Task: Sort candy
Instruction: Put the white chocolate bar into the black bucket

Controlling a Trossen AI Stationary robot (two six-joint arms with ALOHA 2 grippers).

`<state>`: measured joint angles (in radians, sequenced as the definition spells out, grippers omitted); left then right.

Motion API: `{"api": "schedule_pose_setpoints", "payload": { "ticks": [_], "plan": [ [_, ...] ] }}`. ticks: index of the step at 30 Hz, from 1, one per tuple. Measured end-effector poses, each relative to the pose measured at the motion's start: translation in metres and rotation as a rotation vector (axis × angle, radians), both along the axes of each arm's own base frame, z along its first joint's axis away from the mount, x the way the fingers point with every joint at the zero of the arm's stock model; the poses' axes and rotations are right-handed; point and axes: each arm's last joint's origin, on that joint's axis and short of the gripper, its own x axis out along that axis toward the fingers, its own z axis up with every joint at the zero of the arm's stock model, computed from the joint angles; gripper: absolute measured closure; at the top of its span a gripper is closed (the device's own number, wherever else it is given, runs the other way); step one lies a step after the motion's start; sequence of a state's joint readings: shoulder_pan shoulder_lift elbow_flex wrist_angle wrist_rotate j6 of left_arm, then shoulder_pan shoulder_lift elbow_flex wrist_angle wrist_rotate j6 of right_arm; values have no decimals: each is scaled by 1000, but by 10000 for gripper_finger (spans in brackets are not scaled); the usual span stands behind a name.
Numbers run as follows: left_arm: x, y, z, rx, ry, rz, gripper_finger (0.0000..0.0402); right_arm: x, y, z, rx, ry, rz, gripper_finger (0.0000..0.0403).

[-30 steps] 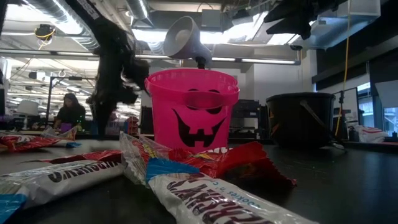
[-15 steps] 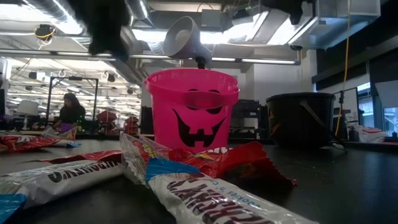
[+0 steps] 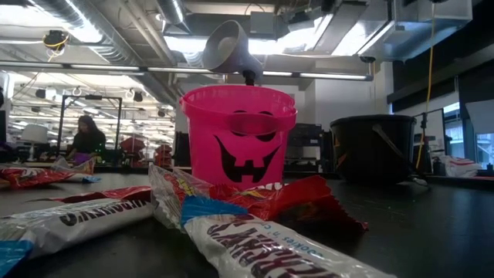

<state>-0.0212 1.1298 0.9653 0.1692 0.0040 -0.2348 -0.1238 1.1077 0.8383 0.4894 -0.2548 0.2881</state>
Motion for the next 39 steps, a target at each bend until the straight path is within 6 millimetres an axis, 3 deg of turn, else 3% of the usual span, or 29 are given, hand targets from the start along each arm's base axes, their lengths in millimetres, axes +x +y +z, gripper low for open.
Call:
{"api": "schedule_pose_setpoints", "payload": {
  "ticks": [5,12,33,36,39],
  "plan": [
    [33,4,-20,1,-13,26,391,19,-2,-7,-10,-61,8,194],
    [56,8,-40,-16,5,38,391,28,-3,-14,-15,-65,9,194],
    [80,8,-70,-52,57,39,391,53,-6,-43,-1,26,26,194],
    [80,8,-70,-52,57,42,391,53,-6,-43,-1,26,27,211],
    [80,8,-70,-53,57,42,391,53,-5,-43,-3,28,48,254]
  ]
}}
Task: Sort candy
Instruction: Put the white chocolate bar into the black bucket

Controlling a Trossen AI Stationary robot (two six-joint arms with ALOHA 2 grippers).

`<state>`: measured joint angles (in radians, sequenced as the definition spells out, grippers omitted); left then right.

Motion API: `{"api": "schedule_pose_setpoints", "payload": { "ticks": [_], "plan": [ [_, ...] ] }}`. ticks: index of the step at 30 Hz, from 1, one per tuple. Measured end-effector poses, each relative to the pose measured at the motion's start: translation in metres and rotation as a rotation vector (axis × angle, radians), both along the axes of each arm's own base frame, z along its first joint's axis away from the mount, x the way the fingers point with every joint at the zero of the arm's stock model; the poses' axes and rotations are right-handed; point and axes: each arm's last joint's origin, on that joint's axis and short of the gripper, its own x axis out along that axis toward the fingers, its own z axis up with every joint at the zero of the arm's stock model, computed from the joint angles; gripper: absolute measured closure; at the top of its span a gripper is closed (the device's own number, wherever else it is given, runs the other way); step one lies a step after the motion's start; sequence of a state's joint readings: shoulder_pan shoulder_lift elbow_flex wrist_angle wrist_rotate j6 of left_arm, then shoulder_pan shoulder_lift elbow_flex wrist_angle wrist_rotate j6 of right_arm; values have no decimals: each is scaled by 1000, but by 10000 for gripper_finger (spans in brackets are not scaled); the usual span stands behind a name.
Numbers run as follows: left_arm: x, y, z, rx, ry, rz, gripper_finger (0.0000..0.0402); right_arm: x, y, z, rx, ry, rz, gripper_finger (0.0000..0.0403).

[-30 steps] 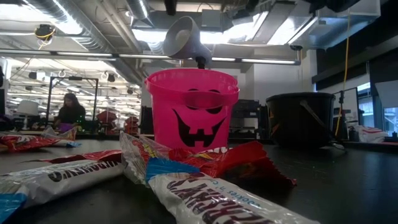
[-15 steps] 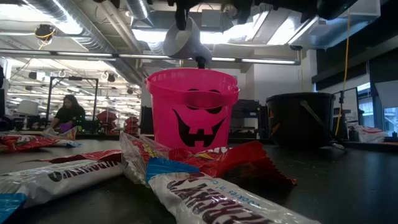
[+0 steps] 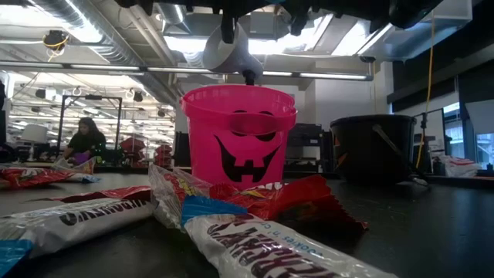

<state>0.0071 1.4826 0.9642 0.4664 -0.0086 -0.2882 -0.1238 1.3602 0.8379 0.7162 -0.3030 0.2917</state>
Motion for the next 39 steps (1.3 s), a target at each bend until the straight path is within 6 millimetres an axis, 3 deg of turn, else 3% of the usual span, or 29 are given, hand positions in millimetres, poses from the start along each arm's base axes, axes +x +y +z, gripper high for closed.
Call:
{"api": "schedule_pose_setpoints", "payload": {
  "ticks": [5,7,13,19,23,30,35,39],
  "plan": [
    [0,0,0,0,3,3,391,0,1,0,-6,1,32,362],
    [0,0,0,0,5,4,389,0,1,0,-7,2,35,386],
    [-4,3,5,4,-1,9,344,0,2,0,-10,0,54,352],
    [-14,8,16,11,-14,26,274,-2,2,3,-11,-1,55,388],
    [-30,10,32,34,-19,31,252,-11,3,12,-13,-14,54,376],
    [-74,0,64,79,-35,0,249,-51,5,34,-71,64,-55,370],
    [-96,-12,76,116,-48,-48,249,-96,2,44,-134,179,-345,381],
    [-100,-21,76,120,-34,-86,249,-134,-2,46,-159,290,-652,368]
  ]
}}
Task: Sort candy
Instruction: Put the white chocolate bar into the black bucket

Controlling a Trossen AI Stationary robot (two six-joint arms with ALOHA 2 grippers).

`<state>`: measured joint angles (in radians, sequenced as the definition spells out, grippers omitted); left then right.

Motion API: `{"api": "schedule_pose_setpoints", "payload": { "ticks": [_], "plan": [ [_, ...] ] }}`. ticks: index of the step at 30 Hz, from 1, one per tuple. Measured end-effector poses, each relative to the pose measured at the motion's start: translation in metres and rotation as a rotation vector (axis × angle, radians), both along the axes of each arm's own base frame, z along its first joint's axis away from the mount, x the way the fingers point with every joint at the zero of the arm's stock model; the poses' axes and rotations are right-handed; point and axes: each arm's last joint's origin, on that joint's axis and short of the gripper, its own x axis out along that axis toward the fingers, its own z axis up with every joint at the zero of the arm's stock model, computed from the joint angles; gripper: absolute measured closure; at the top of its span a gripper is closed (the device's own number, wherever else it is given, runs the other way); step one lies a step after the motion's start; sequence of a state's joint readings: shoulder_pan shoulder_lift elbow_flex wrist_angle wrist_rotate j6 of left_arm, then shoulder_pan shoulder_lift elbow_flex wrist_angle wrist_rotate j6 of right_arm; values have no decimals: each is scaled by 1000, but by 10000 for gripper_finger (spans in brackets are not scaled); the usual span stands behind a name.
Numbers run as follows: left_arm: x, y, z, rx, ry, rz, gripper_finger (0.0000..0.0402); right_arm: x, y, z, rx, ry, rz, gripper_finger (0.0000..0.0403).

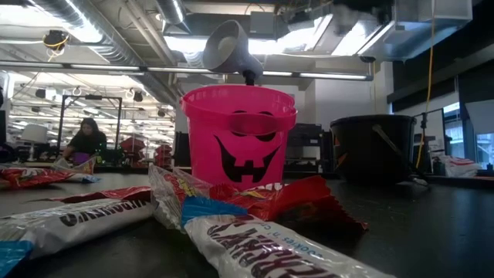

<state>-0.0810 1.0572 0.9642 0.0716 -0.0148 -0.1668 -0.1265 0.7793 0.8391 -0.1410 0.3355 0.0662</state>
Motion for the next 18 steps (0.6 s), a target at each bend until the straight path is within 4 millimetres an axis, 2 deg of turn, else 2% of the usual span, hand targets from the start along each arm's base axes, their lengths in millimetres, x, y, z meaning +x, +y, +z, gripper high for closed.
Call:
{"api": "schedule_pose_setpoints", "payload": {
  "ticks": [5,8,13,18],
  "plan": [
    [8,-7,-5,56,10,71,249,-36,-4,-5,-3,89,-352,358],
    [19,-8,-12,81,20,141,249,-50,-5,-8,29,98,-453,362],
    [33,-9,-21,83,32,152,249,-54,-5,-12,32,128,-514,368],
    [36,-10,-25,81,42,154,249,-43,-7,-17,21,172,-534,358]
  ]
}}
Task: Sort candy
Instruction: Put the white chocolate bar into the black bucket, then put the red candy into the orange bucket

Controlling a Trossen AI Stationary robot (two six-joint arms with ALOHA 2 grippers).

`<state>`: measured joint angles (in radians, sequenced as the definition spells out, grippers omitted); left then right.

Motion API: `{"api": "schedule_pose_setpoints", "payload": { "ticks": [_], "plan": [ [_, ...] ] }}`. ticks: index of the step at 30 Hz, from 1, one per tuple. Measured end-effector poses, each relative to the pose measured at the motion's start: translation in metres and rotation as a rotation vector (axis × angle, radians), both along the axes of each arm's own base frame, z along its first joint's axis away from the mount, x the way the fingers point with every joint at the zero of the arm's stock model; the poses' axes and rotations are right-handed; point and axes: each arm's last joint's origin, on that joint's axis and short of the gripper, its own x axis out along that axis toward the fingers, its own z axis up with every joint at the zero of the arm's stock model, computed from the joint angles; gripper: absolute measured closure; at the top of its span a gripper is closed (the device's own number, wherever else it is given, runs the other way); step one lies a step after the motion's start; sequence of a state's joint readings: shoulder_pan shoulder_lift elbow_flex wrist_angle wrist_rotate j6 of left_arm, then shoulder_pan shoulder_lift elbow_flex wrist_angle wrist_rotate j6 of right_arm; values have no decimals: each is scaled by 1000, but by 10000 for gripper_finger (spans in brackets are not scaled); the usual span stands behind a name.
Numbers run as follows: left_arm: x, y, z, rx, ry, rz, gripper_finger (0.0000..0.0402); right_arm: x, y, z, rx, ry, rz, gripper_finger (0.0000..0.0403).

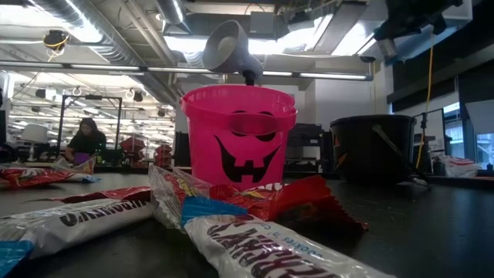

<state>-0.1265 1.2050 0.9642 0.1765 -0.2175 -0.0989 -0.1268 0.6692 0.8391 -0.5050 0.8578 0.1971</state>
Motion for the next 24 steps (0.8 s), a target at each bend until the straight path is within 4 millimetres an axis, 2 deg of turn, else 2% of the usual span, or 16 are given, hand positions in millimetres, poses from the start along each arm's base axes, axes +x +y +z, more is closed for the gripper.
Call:
{"api": "schedule_pose_setpoints", "payload": {
  "ticks": [4,11,13,16,19,21,24],
  "plan": [
    [-2,0,3,-3,-12,1,249,9,-2,-4,-27,70,-43,327],
    [-3,0,3,-3,-5,1,249,16,-3,-8,-40,110,-60,236],
    [-9,0,5,-3,9,-14,249,17,-3,-7,-31,96,-27,214],
    [-23,-2,21,-17,74,-9,249,18,1,-3,13,43,154,191],
    [-36,-7,35,-25,217,62,253,18,6,8,35,-77,373,182],
    [-40,-12,38,-43,310,76,254,17,10,14,44,-145,512,181],
    [-39,-27,36,-78,408,7,255,18,15,22,45,-226,693,180]
  ]
}}
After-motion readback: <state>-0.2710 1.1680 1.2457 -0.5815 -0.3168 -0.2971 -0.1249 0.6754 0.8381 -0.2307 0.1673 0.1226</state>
